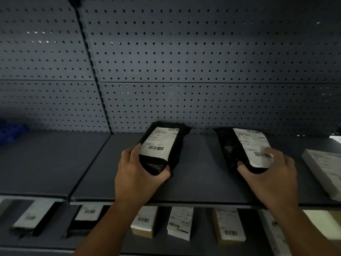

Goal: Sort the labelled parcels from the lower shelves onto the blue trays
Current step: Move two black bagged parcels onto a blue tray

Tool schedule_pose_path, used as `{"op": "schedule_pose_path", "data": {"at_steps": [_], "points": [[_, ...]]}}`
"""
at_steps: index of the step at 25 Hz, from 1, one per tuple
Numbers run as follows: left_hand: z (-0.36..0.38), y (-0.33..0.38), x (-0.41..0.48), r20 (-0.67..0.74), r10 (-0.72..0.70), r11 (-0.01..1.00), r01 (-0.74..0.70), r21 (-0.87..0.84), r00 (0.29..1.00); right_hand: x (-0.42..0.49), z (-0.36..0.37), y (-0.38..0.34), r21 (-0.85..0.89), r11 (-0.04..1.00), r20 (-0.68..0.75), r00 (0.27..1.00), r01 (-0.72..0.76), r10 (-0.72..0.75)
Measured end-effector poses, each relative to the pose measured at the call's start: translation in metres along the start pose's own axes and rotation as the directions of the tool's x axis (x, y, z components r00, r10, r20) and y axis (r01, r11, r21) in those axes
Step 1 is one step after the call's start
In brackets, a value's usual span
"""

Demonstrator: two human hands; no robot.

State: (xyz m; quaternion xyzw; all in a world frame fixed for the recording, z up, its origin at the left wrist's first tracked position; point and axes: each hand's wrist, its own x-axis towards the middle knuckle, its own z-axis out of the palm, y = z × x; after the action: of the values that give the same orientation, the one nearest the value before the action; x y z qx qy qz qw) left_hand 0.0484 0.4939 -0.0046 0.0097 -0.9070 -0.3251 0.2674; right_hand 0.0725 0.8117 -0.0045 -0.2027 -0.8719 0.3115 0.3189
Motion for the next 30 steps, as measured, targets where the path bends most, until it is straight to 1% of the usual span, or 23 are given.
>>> {"op": "schedule_pose_path", "data": {"at_steps": [5, 9, 13, 18, 22, 27, 30], "points": [[-0.048, -0.009, -0.012, -0.145, -0.031, 0.999, 0.032, 0.002, 0.989, -0.014, 0.015, -0.058, 0.173, 0.97, 0.091, 0.978, 0.172, -0.19], [-0.105, -0.032, -0.029, -0.263, -0.086, 0.991, 0.11, 0.076, 0.961, -0.036, 0.045, -0.117, 0.305, 0.895, 0.166, 0.907, 0.327, -0.388], [-0.164, -0.066, -0.052, -0.389, -0.149, 0.966, 0.217, 0.138, 0.909, -0.075, 0.072, -0.174, 0.421, 0.812, 0.231, 0.818, 0.404, -0.526], [-0.232, -0.114, -0.081, -0.515, -0.218, 0.922, 0.347, 0.168, 0.829, -0.134, 0.103, -0.247, 0.542, 0.71, 0.284, 0.697, 0.45, -0.658], [-0.292, -0.16, -0.099, -0.593, -0.264, 0.881, 0.441, 0.173, 0.761, -0.189, 0.124, -0.313, 0.608, 0.635, 0.284, 0.616, 0.477, -0.735], [-0.37, -0.225, -0.123, -0.685, -0.241, 0.839, 0.502, 0.209, 0.688, -0.269, 0.151, -0.401, 0.699, 0.526, 0.251, 0.523, 0.483, -0.814], [-0.414, -0.258, -0.139, -0.758, -0.24, 0.795, 0.571, 0.204, 0.606, -0.321, 0.166, -0.451, 0.762, 0.453, 0.231, 0.459, 0.463, -0.858]]}}
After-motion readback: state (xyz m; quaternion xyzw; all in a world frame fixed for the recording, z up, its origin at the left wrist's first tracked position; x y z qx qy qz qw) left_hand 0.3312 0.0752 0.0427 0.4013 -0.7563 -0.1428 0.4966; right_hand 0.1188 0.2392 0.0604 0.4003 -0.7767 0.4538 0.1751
